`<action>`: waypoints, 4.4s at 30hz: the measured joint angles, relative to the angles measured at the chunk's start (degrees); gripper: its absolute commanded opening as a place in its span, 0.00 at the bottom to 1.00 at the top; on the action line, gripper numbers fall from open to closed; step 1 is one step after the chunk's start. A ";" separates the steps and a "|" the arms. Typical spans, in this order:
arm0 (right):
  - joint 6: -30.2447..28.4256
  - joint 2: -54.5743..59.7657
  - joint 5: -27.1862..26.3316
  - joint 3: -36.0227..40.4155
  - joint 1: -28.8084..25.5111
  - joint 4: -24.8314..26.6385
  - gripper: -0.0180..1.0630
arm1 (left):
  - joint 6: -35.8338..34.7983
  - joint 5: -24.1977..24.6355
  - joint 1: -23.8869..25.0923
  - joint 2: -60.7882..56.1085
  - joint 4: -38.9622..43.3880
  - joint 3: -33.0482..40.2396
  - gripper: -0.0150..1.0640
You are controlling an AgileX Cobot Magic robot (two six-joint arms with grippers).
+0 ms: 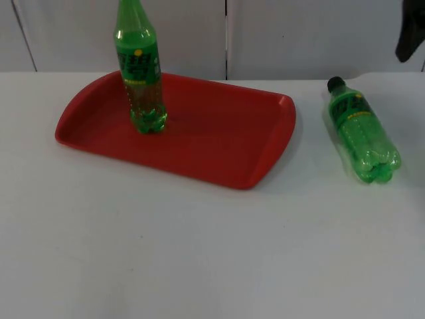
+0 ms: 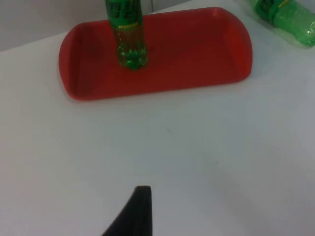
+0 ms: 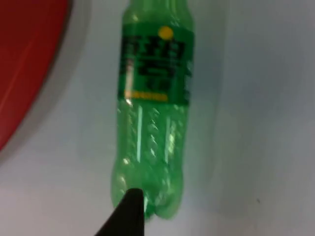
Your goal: Place the bottle upright on the tray.
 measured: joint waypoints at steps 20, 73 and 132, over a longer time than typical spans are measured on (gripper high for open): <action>1.64 23.41 0.71 -19.90 2.53 4.35 0.96 | 0.00 0.00 0.00 0.00 0.00 0.00 0.99; 8.33 26.56 -5.22 -20.57 3.30 5.77 0.02 | 0.00 0.00 0.00 0.00 0.00 0.00 0.99; -30.74 -49.08 -70.42 59.11 19.71 28.05 0.02 | 0.00 0.00 0.00 0.00 0.00 0.00 0.99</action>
